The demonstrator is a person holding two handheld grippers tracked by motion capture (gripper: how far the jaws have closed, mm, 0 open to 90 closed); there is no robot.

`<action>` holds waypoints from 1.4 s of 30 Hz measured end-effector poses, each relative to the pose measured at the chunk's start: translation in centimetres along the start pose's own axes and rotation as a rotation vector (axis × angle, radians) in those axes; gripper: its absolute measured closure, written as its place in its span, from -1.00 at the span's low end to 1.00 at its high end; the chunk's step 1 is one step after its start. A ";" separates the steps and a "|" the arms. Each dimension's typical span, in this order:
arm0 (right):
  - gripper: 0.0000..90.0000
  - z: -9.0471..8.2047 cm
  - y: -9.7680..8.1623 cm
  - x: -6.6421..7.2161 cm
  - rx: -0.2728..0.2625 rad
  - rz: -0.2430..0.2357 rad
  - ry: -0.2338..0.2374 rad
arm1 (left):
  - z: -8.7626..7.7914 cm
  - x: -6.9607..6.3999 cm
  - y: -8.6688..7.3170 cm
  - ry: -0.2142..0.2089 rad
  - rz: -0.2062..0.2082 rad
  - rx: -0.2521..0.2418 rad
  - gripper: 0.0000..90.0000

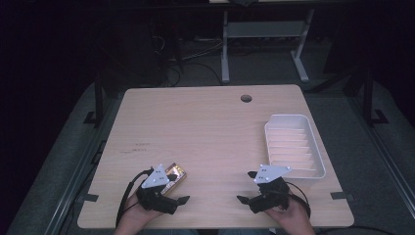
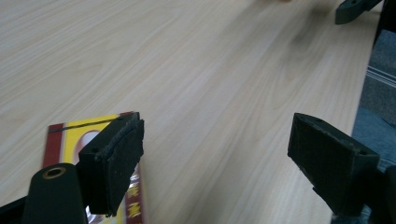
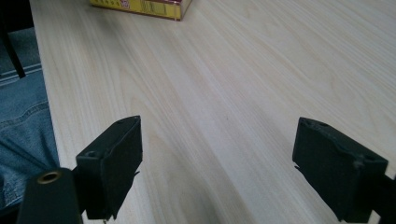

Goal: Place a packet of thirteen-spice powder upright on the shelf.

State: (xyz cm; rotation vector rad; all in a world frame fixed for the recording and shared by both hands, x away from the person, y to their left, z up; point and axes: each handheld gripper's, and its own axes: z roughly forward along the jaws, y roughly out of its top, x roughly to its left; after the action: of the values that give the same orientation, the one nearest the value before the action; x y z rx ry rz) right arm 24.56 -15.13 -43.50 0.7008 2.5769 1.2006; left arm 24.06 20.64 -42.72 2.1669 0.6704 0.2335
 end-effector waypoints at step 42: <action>-0.66 0.2 0.4 0.4 -0.003 -0.012 0.006 | -0.4 4.4 -2.4 0.156 -0.039 0.171 -0.69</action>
State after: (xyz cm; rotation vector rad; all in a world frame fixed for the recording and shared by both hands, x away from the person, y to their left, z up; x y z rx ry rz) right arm 24.42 -14.54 -43.29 0.6817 2.5801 1.2043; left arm 26.64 24.52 -44.58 2.3127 0.8473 0.3381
